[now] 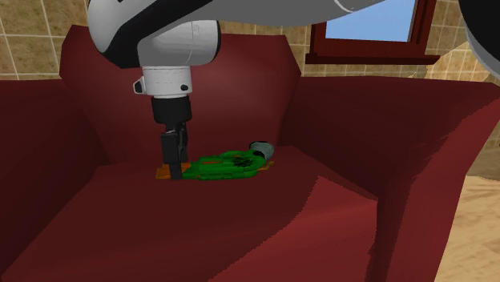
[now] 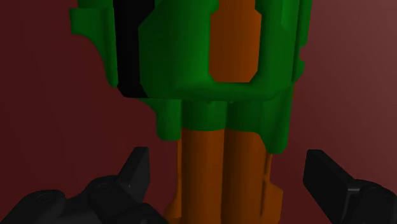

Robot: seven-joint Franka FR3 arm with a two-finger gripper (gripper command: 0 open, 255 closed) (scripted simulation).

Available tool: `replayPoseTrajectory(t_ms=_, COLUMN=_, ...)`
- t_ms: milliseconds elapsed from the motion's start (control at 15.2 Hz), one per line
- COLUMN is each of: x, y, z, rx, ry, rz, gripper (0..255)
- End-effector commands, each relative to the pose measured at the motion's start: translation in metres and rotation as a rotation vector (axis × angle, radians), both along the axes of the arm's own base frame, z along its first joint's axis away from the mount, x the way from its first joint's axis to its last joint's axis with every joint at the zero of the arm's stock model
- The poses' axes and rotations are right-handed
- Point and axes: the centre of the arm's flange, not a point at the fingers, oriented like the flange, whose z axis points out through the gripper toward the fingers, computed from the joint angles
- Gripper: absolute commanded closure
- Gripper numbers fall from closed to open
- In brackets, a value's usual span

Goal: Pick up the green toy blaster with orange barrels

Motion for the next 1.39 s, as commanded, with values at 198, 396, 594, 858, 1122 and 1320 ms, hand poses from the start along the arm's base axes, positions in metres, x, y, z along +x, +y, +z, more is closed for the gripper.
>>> replayPoseTrajectory(t_ms=198, x=0.001, y=0.0, z=-0.005, rx=0.0, ry=0.0, rz=0.0, gripper=255)
replayPoseTrajectory(t_ms=396, x=0.0, y=0.001, z=-0.005, rx=0.0, ry=0.0, rz=0.0, gripper=255)
replayPoseTrajectory(t_ms=594, x=0.0, y=0.001, z=-0.005, rx=0.0, ry=0.0, rz=0.0, gripper=255)
replayPoseTrajectory(t_ms=858, x=0.001, y=0.001, z=0.012, rx=0.0, ry=0.0, rz=0.0, gripper=255)
replayPoseTrajectory(t_ms=1122, x=0.001, y=0.001, z=0.033, rx=0.0, ry=0.0, rz=0.0, gripper=255)
replayPoseTrajectory(t_ms=1320, x=0.001, y=0.001, z=0.048, rx=0.0, ry=0.0, rz=0.0, gripper=255)
